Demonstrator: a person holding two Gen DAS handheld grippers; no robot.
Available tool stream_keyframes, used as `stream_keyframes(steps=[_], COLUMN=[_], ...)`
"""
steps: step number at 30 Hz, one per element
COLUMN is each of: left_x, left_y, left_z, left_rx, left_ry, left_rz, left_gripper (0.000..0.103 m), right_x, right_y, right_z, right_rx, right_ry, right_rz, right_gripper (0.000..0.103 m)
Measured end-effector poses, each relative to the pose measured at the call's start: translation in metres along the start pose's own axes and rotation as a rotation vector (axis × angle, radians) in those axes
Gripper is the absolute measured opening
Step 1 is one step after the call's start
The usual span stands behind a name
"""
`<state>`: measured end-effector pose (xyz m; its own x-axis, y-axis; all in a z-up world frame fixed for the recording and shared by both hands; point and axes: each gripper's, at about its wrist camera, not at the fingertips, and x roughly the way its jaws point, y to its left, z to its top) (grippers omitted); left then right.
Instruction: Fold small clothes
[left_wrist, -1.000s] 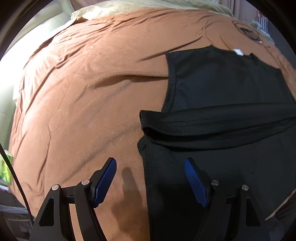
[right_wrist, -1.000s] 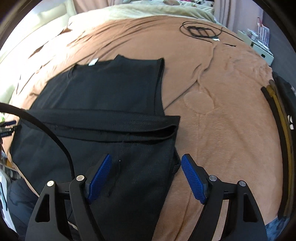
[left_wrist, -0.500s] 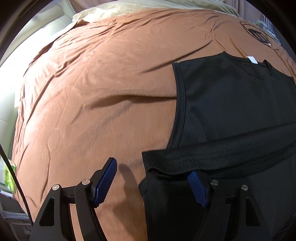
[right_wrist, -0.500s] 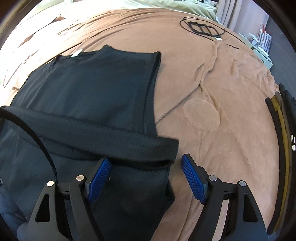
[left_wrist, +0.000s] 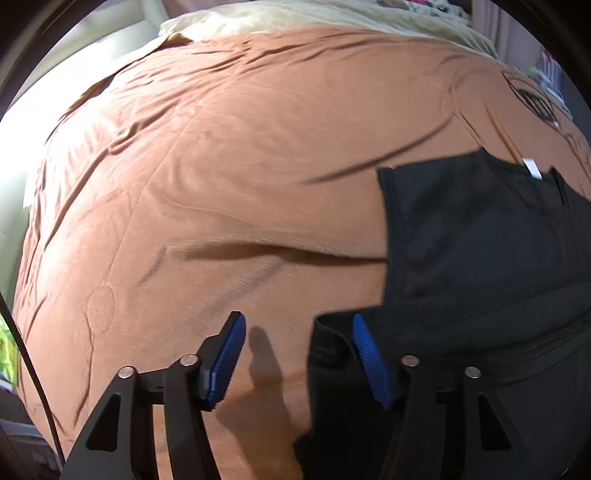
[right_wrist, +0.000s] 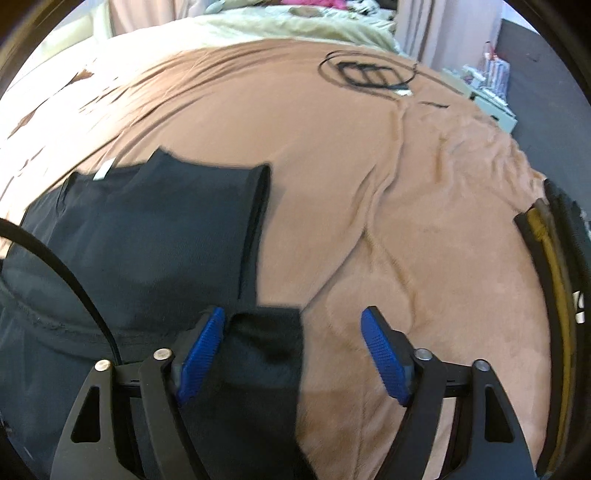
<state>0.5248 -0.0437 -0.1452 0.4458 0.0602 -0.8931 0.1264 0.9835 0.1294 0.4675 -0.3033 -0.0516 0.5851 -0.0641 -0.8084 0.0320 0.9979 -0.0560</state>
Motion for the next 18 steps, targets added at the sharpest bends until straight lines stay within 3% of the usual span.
stream_keyframes(steps=[2, 10, 18], left_x=[-0.004, -0.031, -0.025], left_y=[0.009, 0.039, 0.020], left_z=[0.002, 0.000, -0.019], left_rx=[-0.023, -0.106, -0.061], left_ry=[-0.007, -0.077, -0.025], left_rz=[-0.029, -0.136, -0.183], left_gripper=[0.052, 0.052, 0.052], right_x=[-0.005, -0.032, -0.029], right_y=[-0.006, -0.020, -0.027], right_z=[0.002, -0.016, -0.031], right_rx=[0.035, 0.041, 0.004], right_ry=[-0.018, -0.061, -0.026], right_rz=[0.014, 0.071, 0.146], right_gripper=[0.064, 0.064, 0.053])
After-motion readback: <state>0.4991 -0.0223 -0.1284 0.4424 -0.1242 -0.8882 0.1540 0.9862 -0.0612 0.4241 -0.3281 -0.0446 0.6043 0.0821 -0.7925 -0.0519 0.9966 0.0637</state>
